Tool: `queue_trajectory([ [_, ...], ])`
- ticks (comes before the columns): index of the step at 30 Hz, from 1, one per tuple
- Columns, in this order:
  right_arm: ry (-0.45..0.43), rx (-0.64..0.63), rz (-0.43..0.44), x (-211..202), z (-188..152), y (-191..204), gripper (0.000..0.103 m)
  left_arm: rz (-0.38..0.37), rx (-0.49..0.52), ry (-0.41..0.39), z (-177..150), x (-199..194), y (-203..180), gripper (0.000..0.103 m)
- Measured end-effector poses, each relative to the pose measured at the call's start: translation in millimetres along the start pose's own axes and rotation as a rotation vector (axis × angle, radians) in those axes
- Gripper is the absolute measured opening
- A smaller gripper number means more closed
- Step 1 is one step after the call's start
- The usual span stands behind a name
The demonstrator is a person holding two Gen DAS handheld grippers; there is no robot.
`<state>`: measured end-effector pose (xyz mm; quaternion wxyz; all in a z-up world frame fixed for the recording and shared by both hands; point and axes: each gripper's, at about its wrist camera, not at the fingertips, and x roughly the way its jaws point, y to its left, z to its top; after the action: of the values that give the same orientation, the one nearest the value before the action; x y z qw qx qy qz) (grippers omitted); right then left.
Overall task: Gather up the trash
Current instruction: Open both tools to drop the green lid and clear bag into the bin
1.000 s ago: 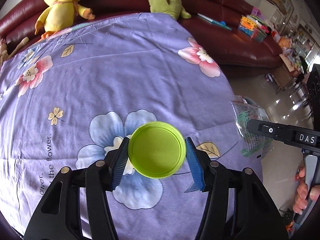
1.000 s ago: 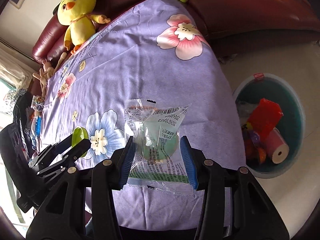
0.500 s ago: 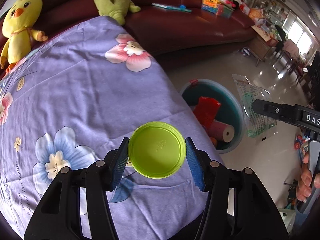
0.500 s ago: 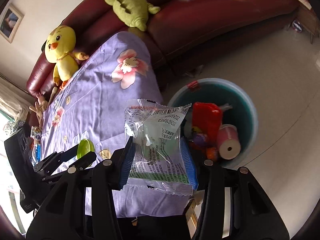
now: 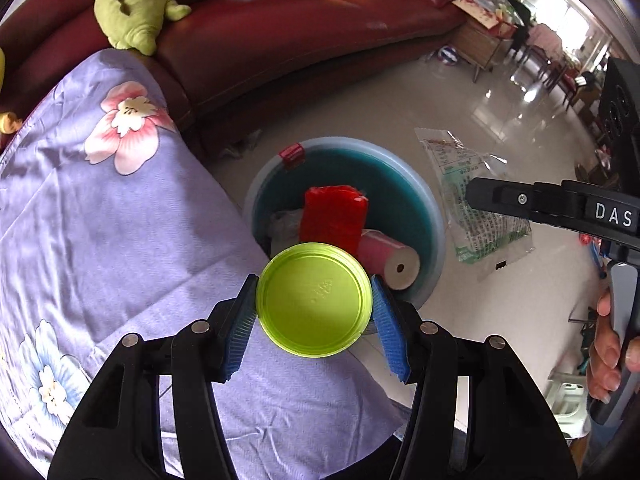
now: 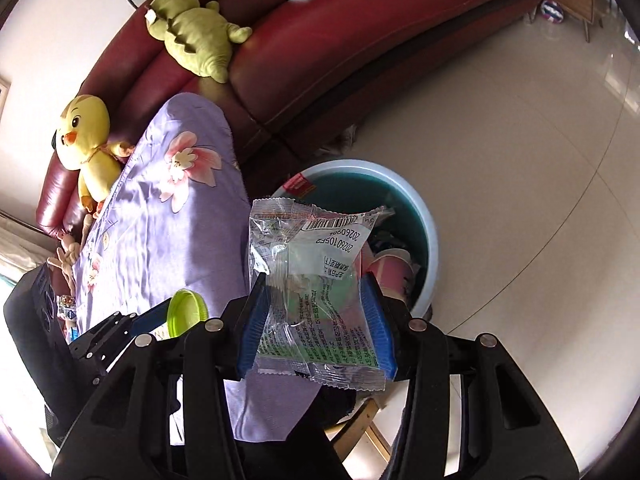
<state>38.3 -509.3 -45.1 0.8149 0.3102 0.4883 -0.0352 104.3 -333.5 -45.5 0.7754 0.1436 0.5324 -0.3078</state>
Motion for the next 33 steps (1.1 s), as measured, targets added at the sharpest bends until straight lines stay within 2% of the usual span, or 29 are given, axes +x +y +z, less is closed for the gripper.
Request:
queue_trajectory([
  [8, 0.025, 0.033, -0.015, 10, 11, -22, 0.045, -0.041, 0.035, 0.081, 12, 45, -23, 0.057],
  [14, 0.045, 0.055, -0.027, 18, 17, -36, 0.045, -0.064, 0.052, 0.106, 20, 66, -35, 0.057],
  [16, 0.05, 0.059, -0.03, 19, 19, -40, 0.045, -0.07, 0.05, 0.118, 22, 72, -37, 0.062],
  [18, 0.057, 0.063, -0.031, 23, 20, -42, 0.045, -0.055, 0.052, 0.118, 22, 75, -39, 0.077],
  [33, 0.087, 0.05, -0.026, 36, 23, -37, 0.045, -0.015, 0.008, 0.114, 16, 64, -29, 0.092],
])
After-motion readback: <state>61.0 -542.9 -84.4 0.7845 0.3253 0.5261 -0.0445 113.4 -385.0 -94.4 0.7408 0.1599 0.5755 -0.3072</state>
